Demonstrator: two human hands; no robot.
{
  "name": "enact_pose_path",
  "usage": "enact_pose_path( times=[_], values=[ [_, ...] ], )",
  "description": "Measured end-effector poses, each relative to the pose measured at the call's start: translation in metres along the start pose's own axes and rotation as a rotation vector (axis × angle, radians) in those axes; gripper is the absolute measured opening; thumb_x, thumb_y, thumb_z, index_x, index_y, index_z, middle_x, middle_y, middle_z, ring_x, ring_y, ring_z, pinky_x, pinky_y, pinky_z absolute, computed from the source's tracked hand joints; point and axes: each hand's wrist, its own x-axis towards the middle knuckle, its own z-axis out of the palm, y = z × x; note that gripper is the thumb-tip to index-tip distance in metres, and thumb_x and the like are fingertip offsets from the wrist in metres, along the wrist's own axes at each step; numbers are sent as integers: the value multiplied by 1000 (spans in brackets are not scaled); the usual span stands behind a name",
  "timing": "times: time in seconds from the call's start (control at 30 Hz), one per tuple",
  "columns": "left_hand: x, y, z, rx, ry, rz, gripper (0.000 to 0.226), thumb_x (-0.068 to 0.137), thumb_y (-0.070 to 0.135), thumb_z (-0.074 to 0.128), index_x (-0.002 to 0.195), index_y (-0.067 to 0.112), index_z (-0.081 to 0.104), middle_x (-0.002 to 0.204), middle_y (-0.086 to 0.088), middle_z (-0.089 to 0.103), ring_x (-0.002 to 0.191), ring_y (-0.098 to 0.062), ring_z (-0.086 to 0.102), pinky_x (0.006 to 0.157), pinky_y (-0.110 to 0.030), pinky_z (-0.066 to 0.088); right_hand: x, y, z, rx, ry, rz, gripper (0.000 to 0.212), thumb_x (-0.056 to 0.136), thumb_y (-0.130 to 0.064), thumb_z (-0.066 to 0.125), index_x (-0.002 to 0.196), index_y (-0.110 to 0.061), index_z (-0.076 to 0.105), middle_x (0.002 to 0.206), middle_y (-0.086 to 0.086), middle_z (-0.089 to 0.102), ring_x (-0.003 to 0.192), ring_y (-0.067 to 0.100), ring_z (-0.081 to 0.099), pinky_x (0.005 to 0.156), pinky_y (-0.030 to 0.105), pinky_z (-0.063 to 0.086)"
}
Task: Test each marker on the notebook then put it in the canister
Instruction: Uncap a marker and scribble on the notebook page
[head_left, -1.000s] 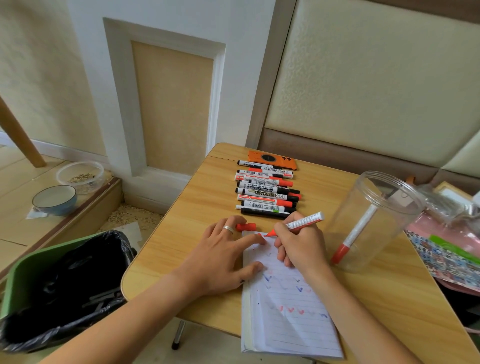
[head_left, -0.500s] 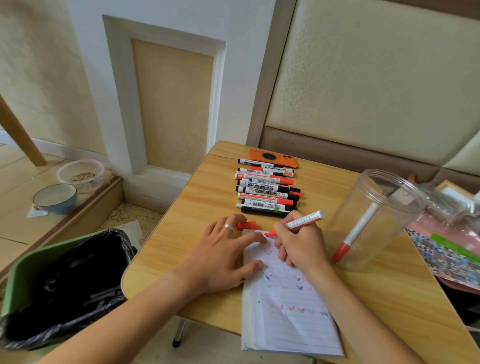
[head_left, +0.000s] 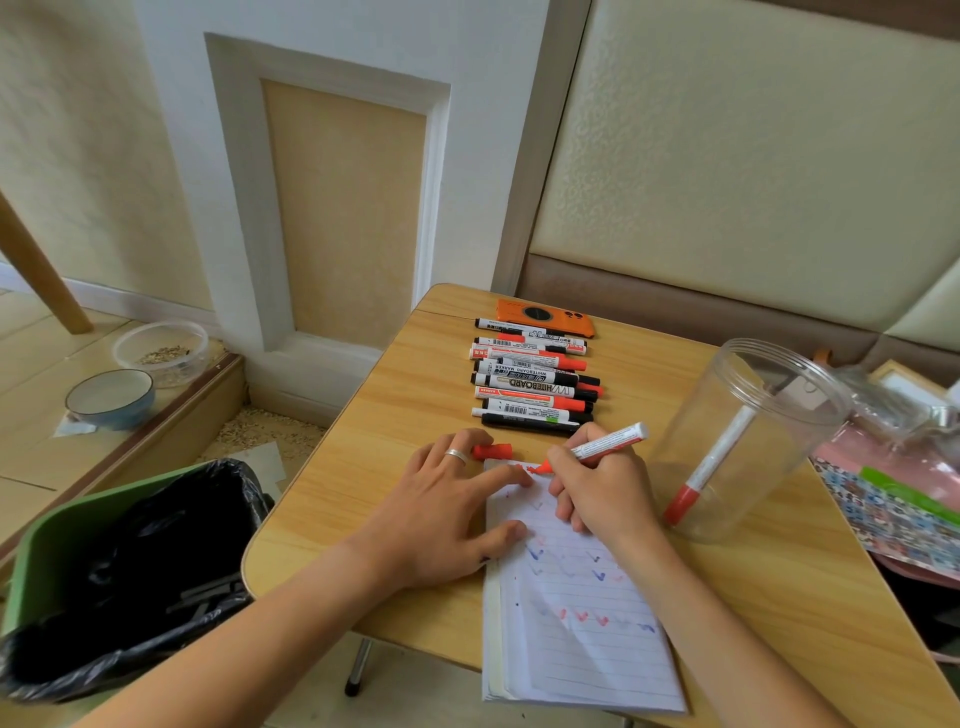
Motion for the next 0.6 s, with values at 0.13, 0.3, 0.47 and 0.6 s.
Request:
enact_pose_path(
  times=[0.13, 0.3, 0.47, 0.6],
  values=[
    [0, 0, 1, 1, 13, 4, 48, 93, 72, 37, 138, 53, 38, 147, 7, 27, 138, -14, 26, 116, -37, 24, 0, 0, 0, 9, 9, -16, 13, 93, -13, 62, 84, -6, 57, 59, 12, 67, 37, 18, 54, 38, 25, 39],
    [0, 0, 1, -3, 9, 4, 49, 93, 73, 36, 138, 54, 37, 147, 7, 27, 138, -14, 26, 116, -38, 24, 0, 1, 0, -8, -10, -35, 13, 94, -15, 63, 84, -9, 58, 62, 13, 69, 41, 18, 57, 41, 27, 41],
    [1, 0, 0, -31, 14, 5, 50, 93, 72, 38, 139, 54, 38, 147, 9, 27, 138, -11, 24, 117, -36, 20, -1, 1, 1, 1, -46, -35, 11, 95, -14, 63, 88, -7, 59, 65, 15, 69, 43, 18, 56, 40, 27, 41],
    [1, -1, 1, -73, 70, -15, 39, 96, 63, 38, 131, 48, 48, 140, 10, 34, 130, -9, 33, 112, -34, 27, -1, 2, 2, 21, -51, -33, 11, 95, -14, 63, 88, -6, 58, 64, 15, 68, 43, 19, 54, 39, 27, 39]
  ],
)
